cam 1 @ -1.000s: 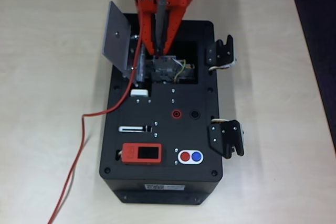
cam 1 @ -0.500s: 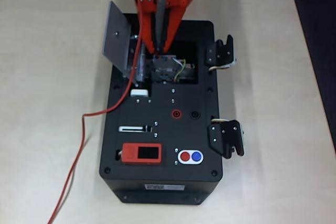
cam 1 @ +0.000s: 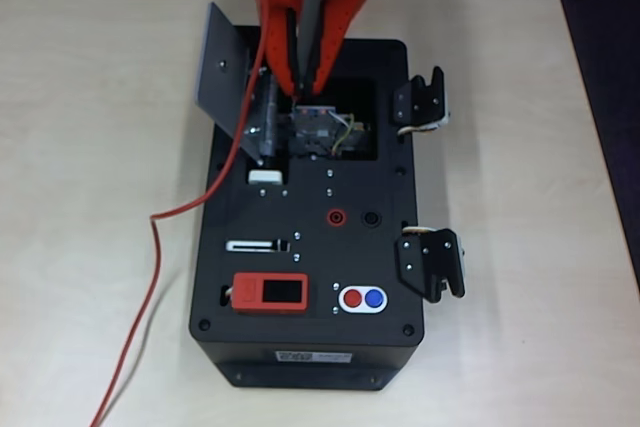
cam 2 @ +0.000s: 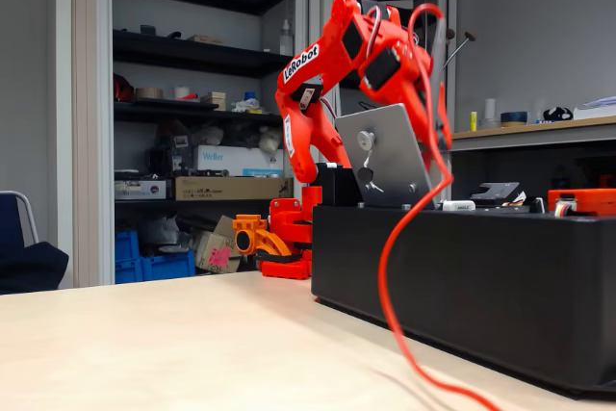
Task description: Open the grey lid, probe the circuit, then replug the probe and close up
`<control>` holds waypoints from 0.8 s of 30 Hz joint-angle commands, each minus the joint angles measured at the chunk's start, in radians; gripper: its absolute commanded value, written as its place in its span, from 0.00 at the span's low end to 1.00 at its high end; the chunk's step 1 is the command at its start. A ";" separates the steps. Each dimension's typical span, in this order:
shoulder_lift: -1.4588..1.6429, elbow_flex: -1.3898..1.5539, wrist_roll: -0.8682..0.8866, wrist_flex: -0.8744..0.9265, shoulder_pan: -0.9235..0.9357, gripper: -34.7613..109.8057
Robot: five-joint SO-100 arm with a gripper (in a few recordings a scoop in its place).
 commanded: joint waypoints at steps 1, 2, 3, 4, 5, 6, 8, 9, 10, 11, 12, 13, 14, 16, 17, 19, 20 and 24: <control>-0.043 -0.117 0.026 -0.003 -0.009 0.24; -0.061 -0.140 0.032 -0.003 -0.014 0.24; -0.080 -0.160 0.035 -0.005 -0.020 0.24; -0.094 -0.176 0.041 -0.008 -0.026 0.24; -0.109 -0.189 0.049 -0.009 -0.032 0.24; -0.121 -0.199 0.054 -0.017 -0.038 0.24; -0.147 -0.221 0.066 -0.025 -0.049 0.24; -0.161 -0.235 0.072 -0.026 -0.055 0.24; -0.175 -0.249 0.080 -0.028 -0.061 0.24; -0.190 -0.262 0.089 -0.028 -0.067 0.24; -0.206 -0.278 0.094 -0.029 -0.072 0.24; -0.221 -0.291 0.101 -0.032 -0.078 0.24; -0.236 -0.304 0.106 -0.037 -0.083 0.24; -0.265 -0.328 0.112 -0.046 -0.092 0.24; -0.279 -0.341 0.115 -0.054 -0.097 0.24; -0.311 -0.368 0.120 -0.064 -0.103 0.24; -0.328 -0.382 0.121 -0.069 -0.107 0.24; -0.402 -0.460 0.129 -0.078 -0.121 0.24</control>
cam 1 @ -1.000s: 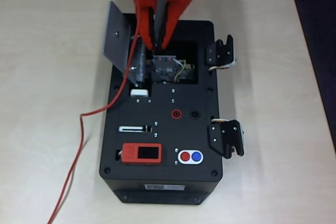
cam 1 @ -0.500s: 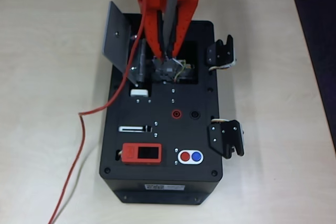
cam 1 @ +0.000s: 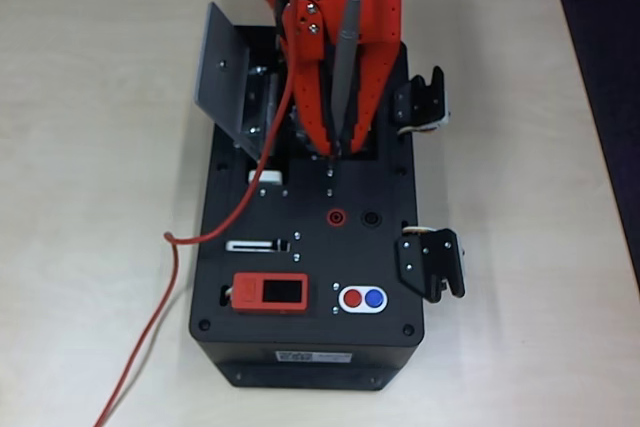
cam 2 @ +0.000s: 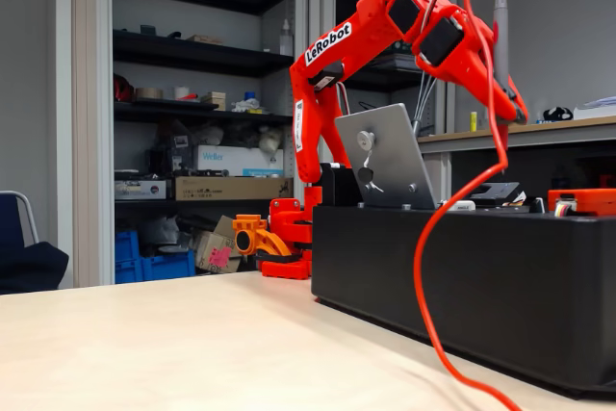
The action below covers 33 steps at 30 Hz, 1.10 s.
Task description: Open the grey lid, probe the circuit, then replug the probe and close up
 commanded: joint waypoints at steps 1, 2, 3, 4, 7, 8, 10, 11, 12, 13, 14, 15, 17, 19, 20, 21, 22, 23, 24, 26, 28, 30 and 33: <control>-0.031 -0.094 0.017 -0.012 -0.020 0.24; -0.049 -0.115 0.018 -0.012 -0.025 0.24; -0.069 -0.140 0.018 -0.011 -0.026 0.24; -0.086 -0.160 0.020 -0.009 -0.029 0.24; -0.137 -0.221 0.023 -0.009 -0.037 0.24; -0.155 -0.242 0.023 -0.008 -0.040 0.24; -0.189 -0.285 0.034 0.000 -0.049 0.24; -0.204 -0.305 0.037 0.003 -0.054 0.24; -0.219 -0.324 0.044 0.006 -0.058 0.24; -0.230 -0.336 0.051 0.008 -0.064 0.24; -0.239 -0.344 0.054 0.008 -0.069 0.24; -0.244 -0.345 0.057 0.005 -0.072 0.24; -0.249 -0.337 0.069 0.005 -0.081 0.24; -0.249 -0.322 0.083 0.005 -0.087 0.24; -0.249 -0.316 0.092 0.006 -0.091 0.24; -0.249 -0.308 0.097 0.006 -0.092 0.24; -0.245 -0.301 0.100 0.002 -0.094 0.24; -0.244 -0.295 0.106 0.000 -0.095 0.24; -0.244 -0.288 0.109 0.000 -0.097 0.24; -0.241 -0.284 0.115 0.005 -0.097 0.24; -0.239 -0.276 0.117 0.011 -0.097 0.24; -0.235 -0.264 0.121 0.009 -0.097 0.24; -0.229 -0.236 0.121 -0.008 -0.097 0.24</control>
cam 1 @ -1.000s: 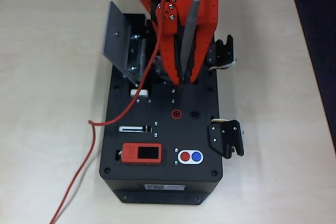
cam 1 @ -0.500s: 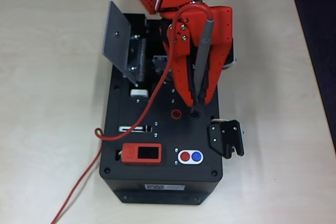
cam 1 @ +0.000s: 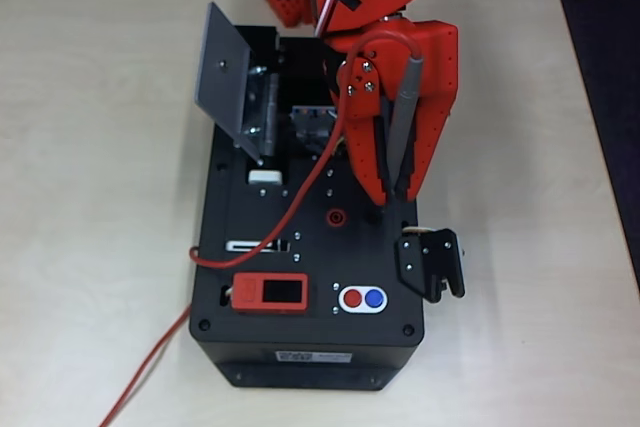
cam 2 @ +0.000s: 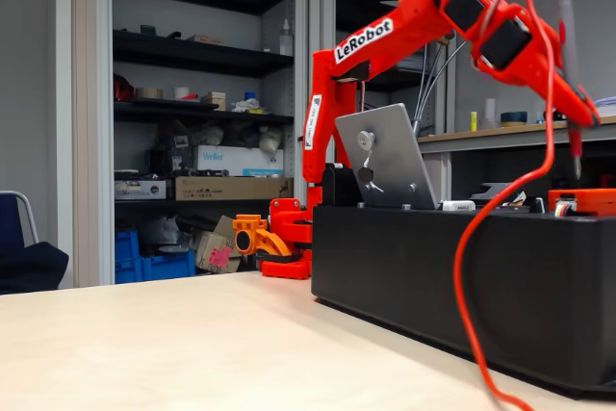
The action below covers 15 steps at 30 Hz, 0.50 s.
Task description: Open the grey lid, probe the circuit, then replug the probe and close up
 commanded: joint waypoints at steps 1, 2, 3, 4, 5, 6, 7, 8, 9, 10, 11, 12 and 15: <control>0.044 0.023 0.017 -0.006 -0.005 0.24; 0.046 0.031 0.017 -0.009 -0.003 0.24; 0.048 0.038 0.015 -0.012 -0.003 0.24; 0.048 0.043 0.014 -0.015 0.000 0.24; 0.048 0.046 0.011 -0.017 0.002 0.24; 0.048 0.049 0.009 -0.017 0.003 0.24; 0.048 0.052 0.008 -0.017 0.006 0.24; 0.048 0.057 0.005 -0.018 0.008 0.24; 0.048 0.060 0.003 -0.020 0.011 0.24; 0.049 0.061 -0.002 -0.021 0.012 0.24; 0.049 0.063 -0.003 -0.021 0.014 0.24; 0.049 0.063 -0.005 -0.021 0.015 0.24; 0.049 0.064 -0.012 -0.023 0.020 0.24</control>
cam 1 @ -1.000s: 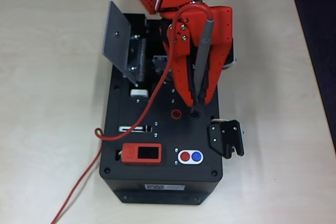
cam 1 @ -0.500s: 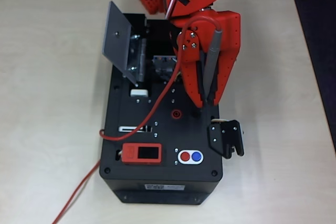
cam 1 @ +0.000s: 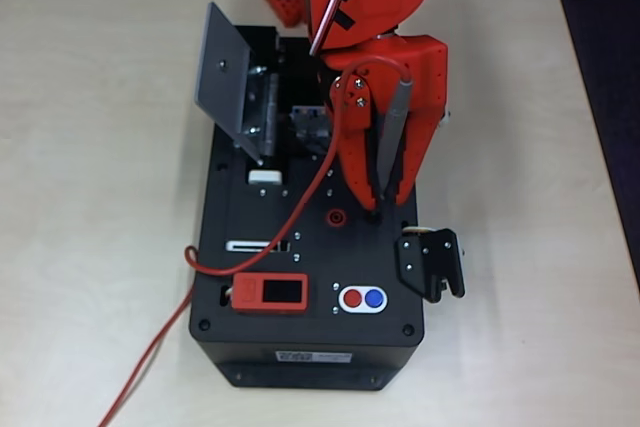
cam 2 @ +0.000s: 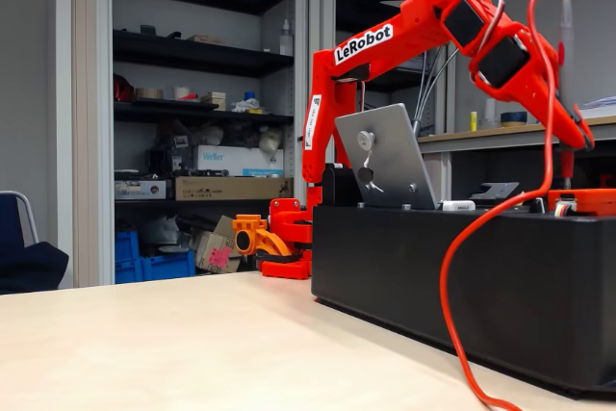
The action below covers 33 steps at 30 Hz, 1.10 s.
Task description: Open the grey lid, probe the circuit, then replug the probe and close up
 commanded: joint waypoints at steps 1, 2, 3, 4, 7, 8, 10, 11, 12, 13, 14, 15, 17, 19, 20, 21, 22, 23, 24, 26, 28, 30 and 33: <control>0.049 0.011 -0.008 -0.008 0.000 0.24; 0.049 0.012 -0.009 -0.008 0.002 0.24; 0.049 0.012 -0.009 -0.008 0.002 0.24; 0.049 0.012 -0.009 -0.009 0.002 0.24; 0.049 0.012 -0.009 -0.009 0.002 0.24; 0.049 0.012 -0.008 -0.009 0.000 0.24; 0.049 0.017 -0.008 -0.015 0.000 0.24; 0.049 0.018 -0.006 -0.017 0.000 0.24; 0.049 0.020 -0.006 -0.018 0.000 0.24; 0.049 0.020 -0.006 -0.020 0.000 0.24; 0.049 0.020 -0.006 -0.020 0.000 0.24; 0.049 0.020 -0.006 -0.021 0.000 0.24; 0.049 0.020 -0.006 -0.023 0.000 0.24; 0.049 0.017 -0.006 -0.023 -0.002 0.24; 0.049 0.015 -0.006 -0.023 -0.002 0.24; 0.049 0.014 -0.005 -0.021 -0.002 0.24; 0.049 0.014 -0.005 -0.021 -0.003 0.24; 0.049 0.012 -0.003 -0.021 -0.003 0.24; 0.049 0.012 -0.003 -0.021 -0.003 0.24; 0.049 0.012 -0.002 -0.021 -0.003 0.24; 0.049 0.011 -0.002 -0.021 -0.005 0.24; 0.049 0.008 0.000 -0.021 -0.005 0.24; 0.049 0.006 0.003 -0.020 -0.006 0.24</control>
